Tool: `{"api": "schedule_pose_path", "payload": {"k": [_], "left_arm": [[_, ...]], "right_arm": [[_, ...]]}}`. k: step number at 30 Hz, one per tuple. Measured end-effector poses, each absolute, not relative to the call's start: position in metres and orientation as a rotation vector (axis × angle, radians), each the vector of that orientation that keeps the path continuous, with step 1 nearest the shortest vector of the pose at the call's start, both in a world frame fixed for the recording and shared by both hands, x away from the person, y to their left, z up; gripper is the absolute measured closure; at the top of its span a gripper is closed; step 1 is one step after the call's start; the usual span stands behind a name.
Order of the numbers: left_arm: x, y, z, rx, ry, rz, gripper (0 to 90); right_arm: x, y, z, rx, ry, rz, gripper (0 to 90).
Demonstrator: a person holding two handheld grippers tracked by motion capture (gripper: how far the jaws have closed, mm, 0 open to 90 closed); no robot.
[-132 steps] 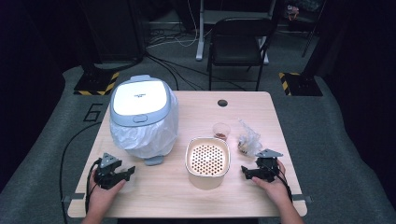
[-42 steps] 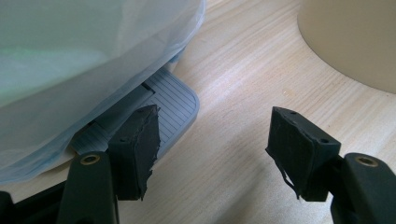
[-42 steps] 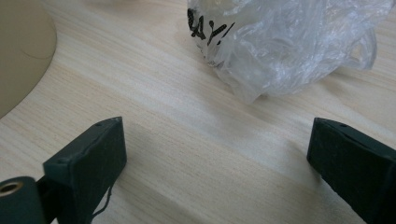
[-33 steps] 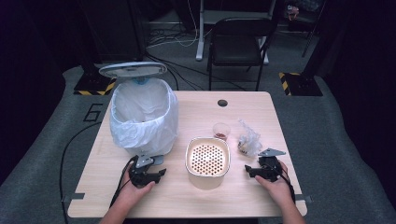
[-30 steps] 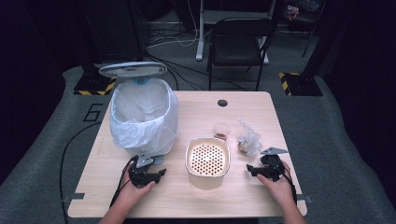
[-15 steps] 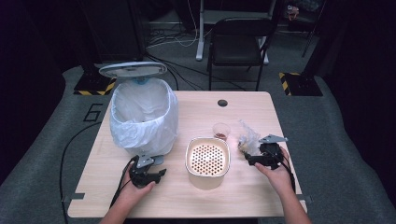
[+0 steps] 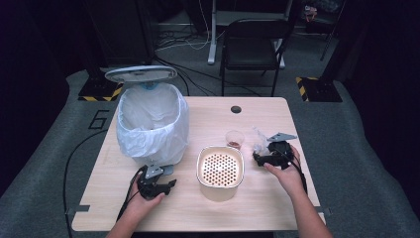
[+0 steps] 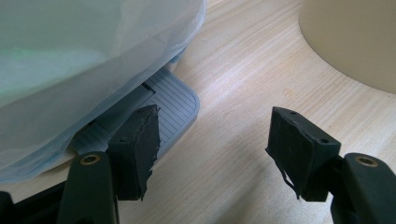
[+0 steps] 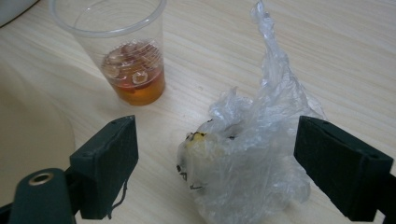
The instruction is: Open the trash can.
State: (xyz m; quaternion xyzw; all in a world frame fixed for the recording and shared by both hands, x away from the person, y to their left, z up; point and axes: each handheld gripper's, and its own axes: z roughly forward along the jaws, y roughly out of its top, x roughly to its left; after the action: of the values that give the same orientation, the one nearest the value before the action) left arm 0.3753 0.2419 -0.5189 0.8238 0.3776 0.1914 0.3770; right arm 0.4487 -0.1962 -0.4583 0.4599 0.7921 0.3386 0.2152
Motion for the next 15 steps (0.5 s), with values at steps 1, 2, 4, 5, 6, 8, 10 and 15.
{"api": "schedule_pose_path", "payload": {"k": [1,2,4,5,6,8,10,15], "left_arm": [[0.376,0.242,-0.519,2.106,0.966,0.486,34.0],[0.375,0.242,-0.519,2.107,0.971,0.487,34.0],[0.375,0.242,-0.519,2.102,0.975,0.477,34.0],[0.375,0.243,-0.518,2.107,0.973,0.474,34.0],[0.375,0.243,-0.518,2.107,0.973,0.474,34.0],[0.375,0.243,-0.518,2.105,0.974,0.475,34.0],[0.375,0.243,-0.519,2.105,0.97,0.485,34.0],[0.375,0.243,-0.519,2.105,0.969,0.487,34.0]], "right_arm": [[0.452,-0.197,-0.461,1.28,2.203,0.927,13.4],[0.454,-0.196,-0.463,1.3,2.196,0.925,13.4],[0.457,-0.197,-0.468,1.312,2.202,0.907,13.5],[0.46,-0.197,-0.472,1.321,2.2,0.896,13.6],[0.46,-0.197,-0.472,1.321,2.2,0.896,13.6],[0.463,-0.198,-0.481,1.336,2.212,0.893,14.1],[0.466,-0.197,-0.491,1.344,2.248,0.862,14.1],[0.469,-0.194,-0.5,1.325,2.268,0.827,20.8]]}}
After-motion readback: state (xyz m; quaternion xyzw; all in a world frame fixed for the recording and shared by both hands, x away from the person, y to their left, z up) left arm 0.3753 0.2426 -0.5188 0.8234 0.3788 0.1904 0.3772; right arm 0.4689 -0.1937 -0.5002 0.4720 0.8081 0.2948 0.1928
